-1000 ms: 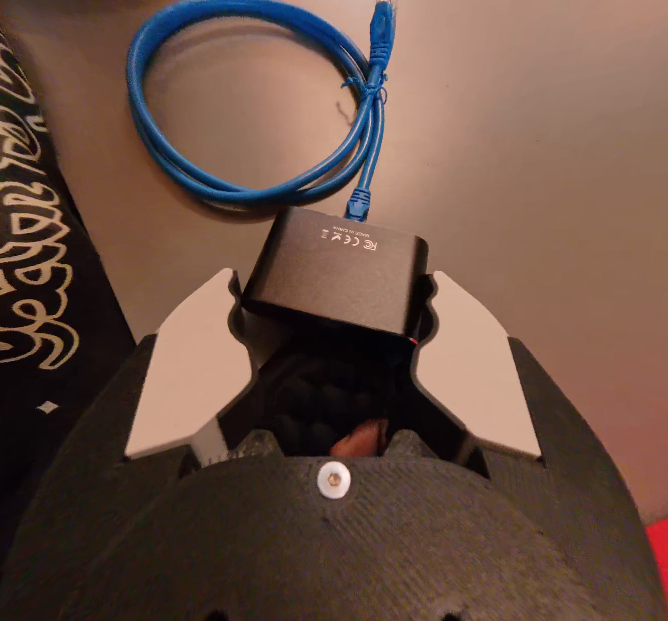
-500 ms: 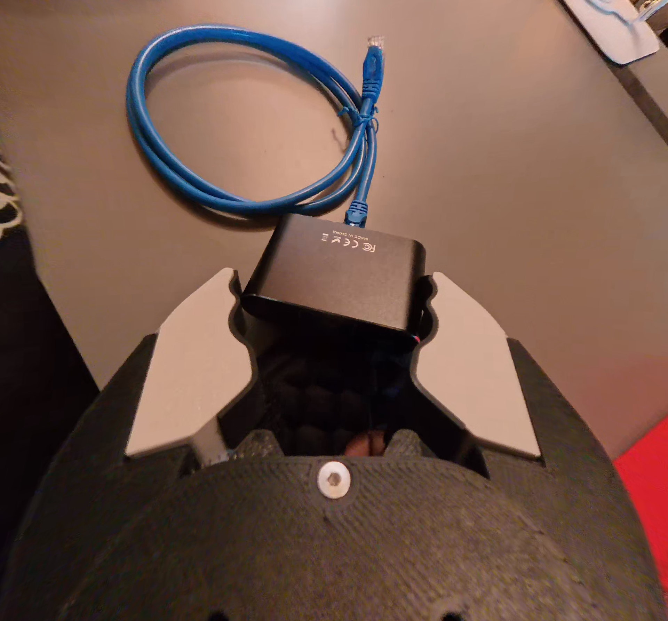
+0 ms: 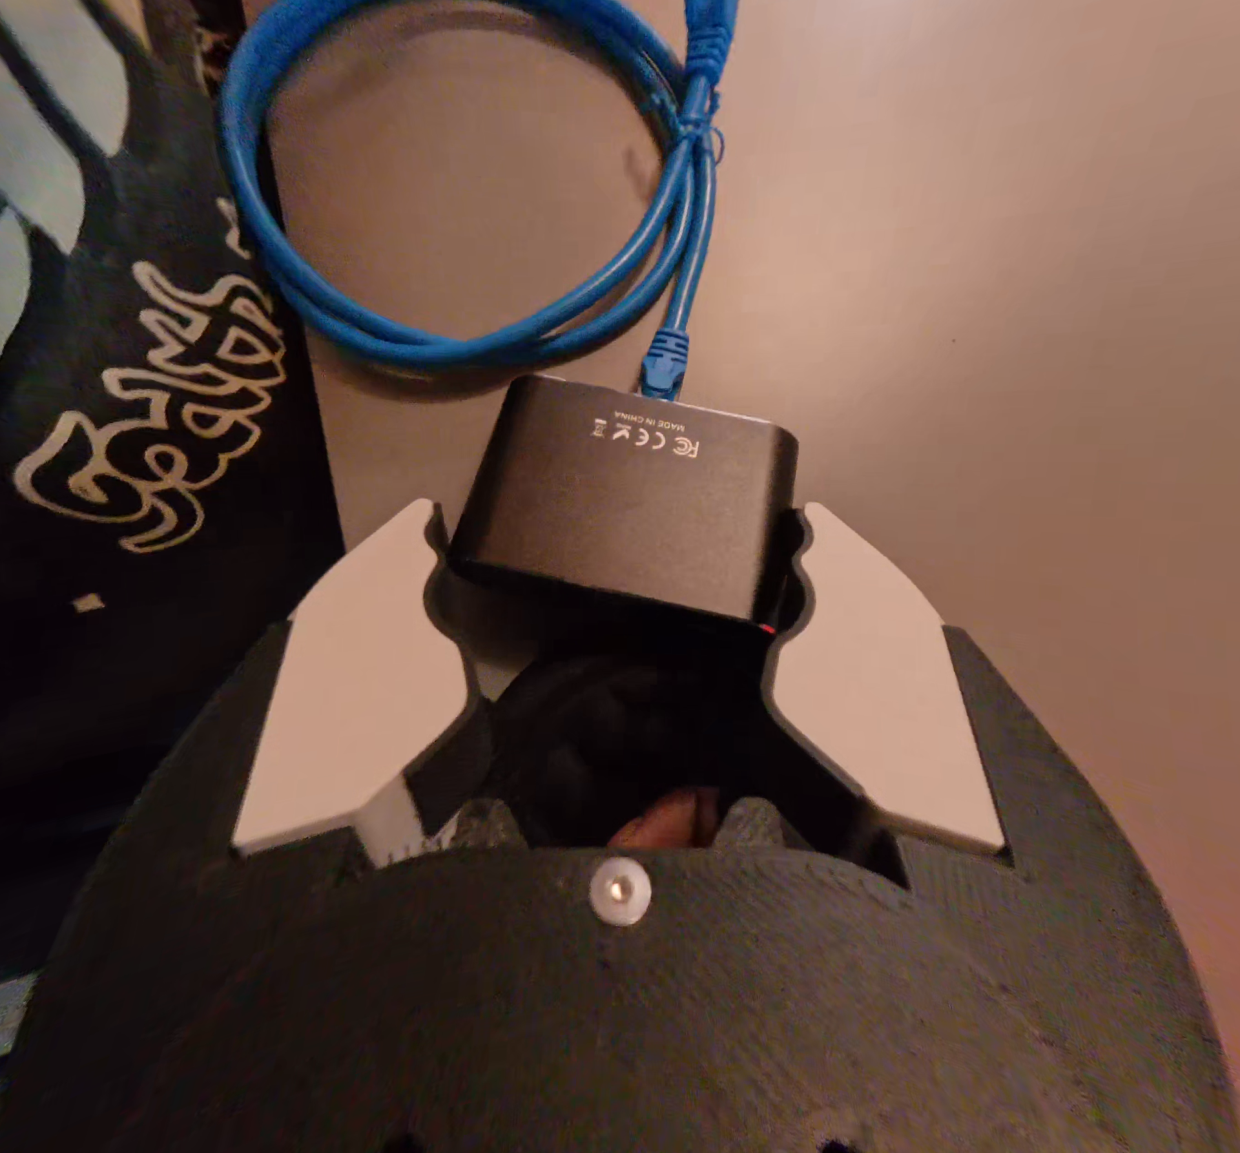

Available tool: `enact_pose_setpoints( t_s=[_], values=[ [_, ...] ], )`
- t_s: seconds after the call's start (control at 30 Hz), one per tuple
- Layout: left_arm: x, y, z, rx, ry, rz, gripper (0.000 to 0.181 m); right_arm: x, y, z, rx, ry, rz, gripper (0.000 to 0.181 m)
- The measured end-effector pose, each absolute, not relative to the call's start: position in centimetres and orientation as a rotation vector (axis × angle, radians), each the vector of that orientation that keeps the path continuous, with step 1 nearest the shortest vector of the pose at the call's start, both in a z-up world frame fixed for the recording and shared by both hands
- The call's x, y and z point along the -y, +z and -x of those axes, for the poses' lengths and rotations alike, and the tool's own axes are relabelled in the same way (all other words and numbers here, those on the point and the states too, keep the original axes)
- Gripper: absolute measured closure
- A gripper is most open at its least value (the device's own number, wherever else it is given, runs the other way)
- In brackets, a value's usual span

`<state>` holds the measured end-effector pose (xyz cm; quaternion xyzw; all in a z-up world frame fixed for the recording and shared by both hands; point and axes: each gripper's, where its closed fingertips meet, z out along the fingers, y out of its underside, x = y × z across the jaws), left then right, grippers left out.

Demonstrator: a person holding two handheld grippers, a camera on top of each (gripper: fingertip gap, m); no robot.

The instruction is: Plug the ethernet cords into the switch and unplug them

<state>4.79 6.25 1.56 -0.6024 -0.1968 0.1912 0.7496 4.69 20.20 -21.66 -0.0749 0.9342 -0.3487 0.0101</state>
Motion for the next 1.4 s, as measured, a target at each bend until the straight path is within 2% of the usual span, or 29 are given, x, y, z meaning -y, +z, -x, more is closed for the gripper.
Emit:
enact_pose_setpoints(
  t_s=[0.13,0.37,0.63,0.9,1.07,1.17,1.27,1.33,1.4],
  values=[
    [-4.6,0.4,-2.9,0.471,0.565,1.34,0.169,-20.1,-21.7,-3.9,-2.953,-1.172,0.184,0.086],
    [-0.5,2.9,-3.4,0.532,0.516,1.162,0.169,-20.1,-21.0,-1.6,-2.936,-1.295,-0.067,0.086],
    [2.2,3.1,-3.4,0.573,0.558,1.138,0.169,-20.1,-21.3,-1.3,-3.058,-1.262,-0.034,0.086],
    [-1.3,1.4,-2.6,0.56,0.453,1.2,0.169,-19.7,-19.8,-1.0,-2.755,-1.178,-0.39,0.084],
    [-2.9,0.6,-2.3,0.552,0.423,1.236,0.169,-20.3,-19.8,-0.8,-2.646,-0.858,-0.425,0.089],
    [-3.5,0.0,-2.1,0.554,0.424,1.254,0.169,-20.2,-20.5,-1.0,-2.677,-0.687,-0.37,0.115],
    [-3.8,-0.4,-2.0,0.556,0.411,1.258,0.169,-19.5,-20.5,-1.4,-2.666,-0.662,-0.306,0.124],
    [-3.7,-0.6,-2.0,0.558,0.412,1.256,0.169,-18.8,-19.7,-1.5,-2.641,-0.804,-0.27,0.14],
    [-3.4,-0.8,-1.9,0.563,0.429,1.254,0.169,-18.2,-18.3,-1.2,-2.679,-1.028,-0.214,0.148]
  ],
)
